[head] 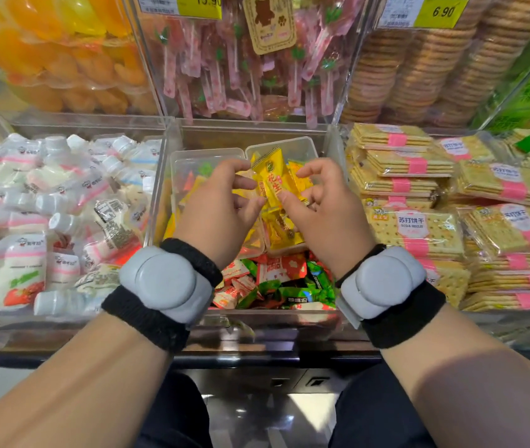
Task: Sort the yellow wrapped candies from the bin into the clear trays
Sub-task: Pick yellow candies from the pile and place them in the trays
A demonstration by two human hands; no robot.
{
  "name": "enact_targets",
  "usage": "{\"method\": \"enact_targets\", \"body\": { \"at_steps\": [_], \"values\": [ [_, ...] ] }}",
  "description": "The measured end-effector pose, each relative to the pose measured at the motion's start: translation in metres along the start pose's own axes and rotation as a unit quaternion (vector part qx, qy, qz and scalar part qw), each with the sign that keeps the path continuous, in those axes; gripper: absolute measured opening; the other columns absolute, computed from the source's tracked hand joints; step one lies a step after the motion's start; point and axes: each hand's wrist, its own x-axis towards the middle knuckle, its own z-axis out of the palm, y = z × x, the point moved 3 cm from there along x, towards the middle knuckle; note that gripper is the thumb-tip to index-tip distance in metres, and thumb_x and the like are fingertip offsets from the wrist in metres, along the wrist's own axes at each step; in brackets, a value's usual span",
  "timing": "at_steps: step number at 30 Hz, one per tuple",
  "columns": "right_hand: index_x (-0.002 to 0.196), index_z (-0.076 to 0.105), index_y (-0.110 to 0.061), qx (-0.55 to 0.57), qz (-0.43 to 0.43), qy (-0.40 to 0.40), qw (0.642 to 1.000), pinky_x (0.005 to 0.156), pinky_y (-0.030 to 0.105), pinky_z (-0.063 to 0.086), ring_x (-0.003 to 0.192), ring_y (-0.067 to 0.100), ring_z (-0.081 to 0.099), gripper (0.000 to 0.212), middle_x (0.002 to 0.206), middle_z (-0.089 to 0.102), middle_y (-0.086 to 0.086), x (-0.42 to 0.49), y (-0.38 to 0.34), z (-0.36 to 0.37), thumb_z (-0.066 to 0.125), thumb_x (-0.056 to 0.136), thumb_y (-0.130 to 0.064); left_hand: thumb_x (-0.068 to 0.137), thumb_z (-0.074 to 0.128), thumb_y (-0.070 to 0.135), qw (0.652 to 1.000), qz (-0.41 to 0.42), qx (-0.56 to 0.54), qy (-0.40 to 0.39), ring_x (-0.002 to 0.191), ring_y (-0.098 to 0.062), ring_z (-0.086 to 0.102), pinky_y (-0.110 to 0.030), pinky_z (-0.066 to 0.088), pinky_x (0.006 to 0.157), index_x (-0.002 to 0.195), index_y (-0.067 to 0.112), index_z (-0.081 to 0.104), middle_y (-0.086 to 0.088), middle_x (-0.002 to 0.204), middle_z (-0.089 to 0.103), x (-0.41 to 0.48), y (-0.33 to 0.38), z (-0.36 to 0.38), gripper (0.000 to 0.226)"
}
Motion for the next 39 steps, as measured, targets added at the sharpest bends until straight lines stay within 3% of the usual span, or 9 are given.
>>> {"method": "enact_targets", "body": {
  "at_steps": [3, 6, 10, 12, 16, 22, 25, 31, 39],
  "values": [
    [0.094, 0.039, -0.032, -0.006, -0.006, 0.017, 1.0, 0.051, 0.03, 0.036, 0.055, 0.017, 0.049, 0.026, 0.062, 0.053, 0.003, 0.011, 0.001, 0.001, 0.061, 0.08, -0.032, 0.087, 0.06, 0.017, 1.0, -0.009, -0.006, -0.014, 0.075, -0.003, 0.059, -0.023, 0.05, 0.068, 0.126, 0.017, 0.044, 0.009, 0.102, 0.058, 0.005, 0.001, 0.015, 0.043],
    [0.093, 0.04, -0.031, -0.034, 0.003, 0.003, 0.999, 0.055, 0.031, 0.036, 0.057, 0.018, 0.048, 0.023, 0.061, 0.05, 0.0, 0.018, 0.006, 0.008, 0.059, 0.081, -0.033, 0.087, 0.058, 0.019, 0.999, 0.003, 0.044, -0.024, 0.102, -0.014, 0.056, -0.032, 0.046, 0.091, 0.13, 0.017, 0.045, 0.003, 0.116, 0.059, 0.011, -0.001, 0.028, 0.045],
    [0.1, 0.047, -0.024, -0.07, 0.033, -0.007, 0.997, 0.066, 0.037, 0.046, 0.066, 0.024, 0.056, 0.02, 0.075, 0.057, 0.001, 0.023, 0.012, 0.017, 0.055, 0.086, -0.034, 0.089, 0.051, 0.021, 0.989, 0.004, 0.147, -0.015, 0.133, -0.024, 0.031, -0.032, 0.022, 0.109, 0.135, 0.013, 0.042, -0.006, 0.144, 0.039, 0.014, -0.007, 0.034, 0.047],
    [0.105, 0.048, -0.02, -0.091, 0.042, -0.016, 0.995, 0.07, 0.042, 0.048, 0.076, 0.028, 0.059, 0.023, 0.086, 0.062, 0.005, 0.02, 0.014, 0.023, 0.053, 0.089, -0.035, 0.089, 0.049, 0.021, 0.983, 0.01, 0.183, -0.019, 0.135, -0.024, 0.025, -0.036, 0.018, 0.111, 0.134, 0.014, 0.044, -0.005, 0.148, 0.033, 0.013, -0.009, 0.037, 0.046],
    [0.101, 0.048, -0.013, -0.136, 0.0, -0.005, 0.991, 0.073, 0.045, 0.046, 0.085, 0.035, 0.059, 0.024, 0.087, 0.065, 0.012, 0.015, 0.016, 0.03, 0.052, 0.09, -0.034, 0.088, 0.046, 0.026, 0.975, 0.009, 0.22, -0.025, 0.137, -0.021, 0.02, -0.041, 0.016, 0.111, 0.131, 0.016, 0.046, 0.0, 0.149, 0.031, 0.009, -0.013, 0.041, 0.044],
    [0.092, 0.05, -0.015, -0.153, -0.02, -0.021, 0.988, 0.076, 0.047, 0.047, 0.089, 0.028, 0.053, 0.02, 0.084, 0.062, 0.005, 0.015, 0.024, 0.037, 0.054, 0.088, -0.034, 0.091, 0.04, 0.032, 0.966, -0.01, 0.257, -0.034, 0.14, -0.02, 0.01, -0.043, 0.011, 0.112, 0.139, 0.021, 0.035, 0.005, 0.154, 0.018, 0.006, -0.02, 0.045, 0.05],
    [0.099, 0.054, -0.02, -0.166, -0.01, -0.037, 0.985, 0.085, 0.046, 0.045, 0.099, 0.025, 0.051, 0.017, 0.093, 0.064, 0.0, 0.016, 0.031, 0.04, 0.051, 0.088, -0.034, 0.091, 0.038, 0.033, 0.962, -0.012, 0.27, -0.03, 0.14, -0.019, 0.01, -0.043, 0.012, 0.112, 0.142, 0.023, 0.03, 0.006, 0.155, 0.015, 0.005, -0.022, 0.047, 0.053],
    [0.118, 0.057, -0.018, -0.198, -0.026, -0.041, 0.979, 0.102, 0.045, 0.037, 0.115, 0.023, 0.045, 0.032, 0.121, 0.059, 0.0, 0.017, 0.034, 0.045, 0.045, 0.092, -0.032, 0.09, 0.039, 0.033, 0.963, -0.018, 0.269, -0.019, 0.139, -0.019, 0.015, -0.044, 0.011, 0.11, 0.143, 0.024, 0.029, 0.006, 0.155, 0.016, 0.005, -0.025, 0.051, 0.054],
    [0.117, 0.06, -0.018, -0.234, -0.047, -0.042, 0.97, 0.094, 0.043, 0.041, 0.108, 0.02, 0.044, 0.033, 0.114, 0.055, -0.002, 0.015, 0.036, 0.048, 0.042, 0.092, -0.029, 0.086, 0.042, 0.03, 0.961, -0.015, 0.274, -0.026, 0.138, -0.02, 0.016, -0.044, 0.012, 0.109, 0.141, 0.025, 0.032, 0.007, 0.155, 0.015, 0.005, -0.028, 0.053, 0.056]
  ]
}}
